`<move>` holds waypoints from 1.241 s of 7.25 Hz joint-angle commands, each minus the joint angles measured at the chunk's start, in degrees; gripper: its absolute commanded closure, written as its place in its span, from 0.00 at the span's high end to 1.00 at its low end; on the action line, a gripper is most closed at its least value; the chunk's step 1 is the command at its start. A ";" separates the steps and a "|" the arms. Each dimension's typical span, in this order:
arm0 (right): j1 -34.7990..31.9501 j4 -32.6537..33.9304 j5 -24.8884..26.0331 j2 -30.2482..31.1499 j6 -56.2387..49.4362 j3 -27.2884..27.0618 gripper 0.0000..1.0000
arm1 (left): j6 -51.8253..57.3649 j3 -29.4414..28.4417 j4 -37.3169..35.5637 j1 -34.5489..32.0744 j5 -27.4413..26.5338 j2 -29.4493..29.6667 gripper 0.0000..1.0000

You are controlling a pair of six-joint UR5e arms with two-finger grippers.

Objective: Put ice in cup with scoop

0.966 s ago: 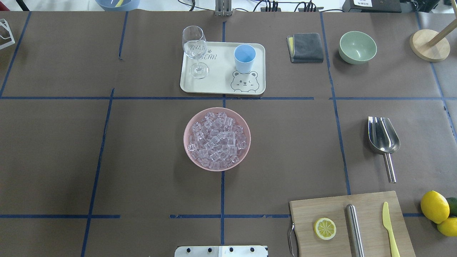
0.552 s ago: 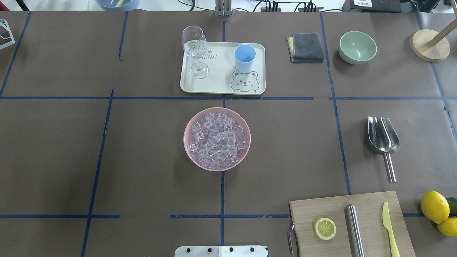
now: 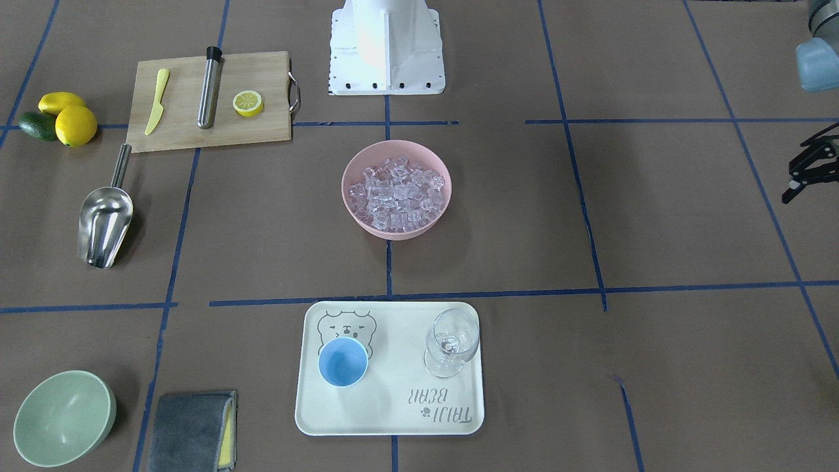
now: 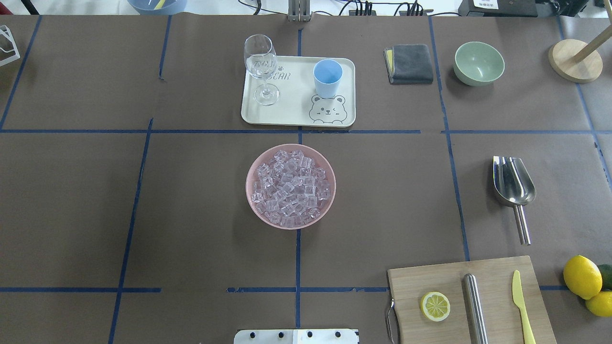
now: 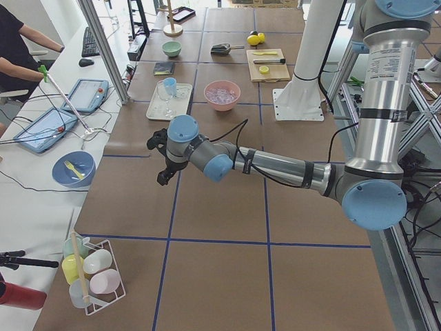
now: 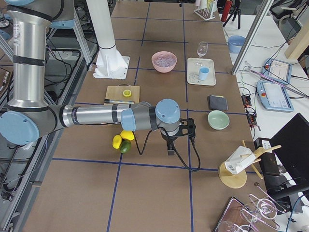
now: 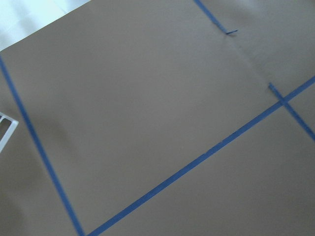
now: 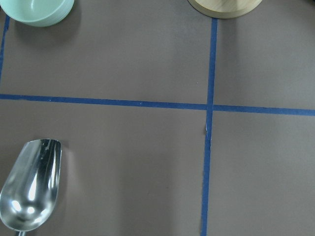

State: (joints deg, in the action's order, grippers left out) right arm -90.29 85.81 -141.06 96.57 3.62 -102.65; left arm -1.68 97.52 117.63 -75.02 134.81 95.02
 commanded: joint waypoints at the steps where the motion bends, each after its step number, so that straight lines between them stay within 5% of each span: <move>1: 9.36 -4.49 -0.45 -0.58 11.05 -2.28 1.00 | -2.72 0.04 0.41 8.89 -0.59 6.74 1.00; 3: 17.83 -10.64 1.21 -2.51 24.80 -3.26 1.00 | 0.60 -0.40 1.46 12.70 -0.69 9.82 1.00; 5: 22.33 -11.01 2.96 -2.52 31.33 -6.23 1.00 | 3.61 -2.32 13.00 13.84 0.01 10.02 1.00; 7: 30.83 -11.01 12.42 -2.34 41.15 -10.10 1.00 | 3.61 -7.24 24.88 17.34 0.02 9.84 1.00; 9: 39.02 -16.15 17.20 -1.39 49.15 -10.47 1.00 | 3.70 -8.40 28.36 22.69 0.10 10.62 1.00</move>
State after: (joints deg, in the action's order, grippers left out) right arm -55.95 73.42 -126.89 94.36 47.44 -112.65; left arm 1.94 89.87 143.77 -55.82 134.88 105.29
